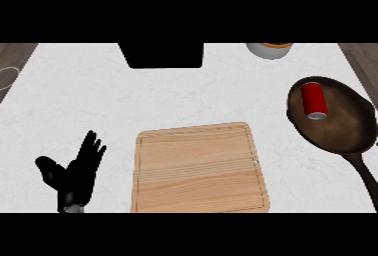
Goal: Pick the can from the cutting board and place it in the pan
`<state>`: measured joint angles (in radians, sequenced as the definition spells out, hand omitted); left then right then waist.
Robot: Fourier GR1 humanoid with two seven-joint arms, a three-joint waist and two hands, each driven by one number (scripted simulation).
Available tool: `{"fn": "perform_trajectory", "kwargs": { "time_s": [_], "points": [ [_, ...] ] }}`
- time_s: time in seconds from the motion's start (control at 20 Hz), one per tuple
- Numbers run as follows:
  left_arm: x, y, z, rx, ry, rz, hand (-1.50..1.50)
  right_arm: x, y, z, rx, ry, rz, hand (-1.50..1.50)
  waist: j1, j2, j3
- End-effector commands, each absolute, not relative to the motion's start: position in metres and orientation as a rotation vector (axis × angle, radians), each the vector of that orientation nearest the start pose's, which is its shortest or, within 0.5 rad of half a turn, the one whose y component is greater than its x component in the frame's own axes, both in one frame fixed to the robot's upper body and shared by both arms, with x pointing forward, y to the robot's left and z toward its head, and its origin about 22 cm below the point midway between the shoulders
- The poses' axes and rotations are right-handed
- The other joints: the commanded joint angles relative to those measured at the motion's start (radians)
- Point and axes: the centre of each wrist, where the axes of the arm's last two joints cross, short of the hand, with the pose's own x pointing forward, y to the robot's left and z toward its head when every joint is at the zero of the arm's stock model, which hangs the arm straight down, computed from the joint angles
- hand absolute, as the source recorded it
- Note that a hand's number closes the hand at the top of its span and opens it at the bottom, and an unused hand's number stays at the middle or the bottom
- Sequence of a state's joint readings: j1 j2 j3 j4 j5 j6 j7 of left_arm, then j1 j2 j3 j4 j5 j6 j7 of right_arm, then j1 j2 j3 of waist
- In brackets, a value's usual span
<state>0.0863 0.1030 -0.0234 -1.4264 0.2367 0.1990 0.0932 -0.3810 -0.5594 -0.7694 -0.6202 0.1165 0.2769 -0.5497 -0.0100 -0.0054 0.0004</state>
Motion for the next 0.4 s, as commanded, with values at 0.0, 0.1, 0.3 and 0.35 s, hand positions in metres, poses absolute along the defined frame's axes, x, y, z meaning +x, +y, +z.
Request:
{"fn": "perform_trajectory", "kwargs": {
  "time_s": [0.0, 0.1, 0.3, 0.35],
  "points": [
    [0.194, 0.253, -0.05, 0.088, -1.232, 0.28, 0.0, 0.23, -0.504, 0.007, -0.483, -1.666, -0.177, -1.5, 0.001, 0.0, -0.002],
    [0.212, 0.26, -0.035, 0.086, -1.214, 0.273, 0.0, 0.205, -0.5, 0.003, -0.513, -1.674, -0.212, -1.5, -0.008, -0.001, -0.002],
    [0.222, 0.254, -0.046, 0.068, -1.22, 0.274, 0.0, 0.186, -0.486, 0.017, -0.553, -1.663, -0.211, -1.5, 0.001, 0.003, -0.001],
    [0.225, 0.25, -0.047, 0.074, -1.223, 0.268, 0.0, 0.179, -0.489, 0.025, -0.549, -1.651, -0.197, -1.5, 0.001, 0.003, -0.001]
  ]
}}
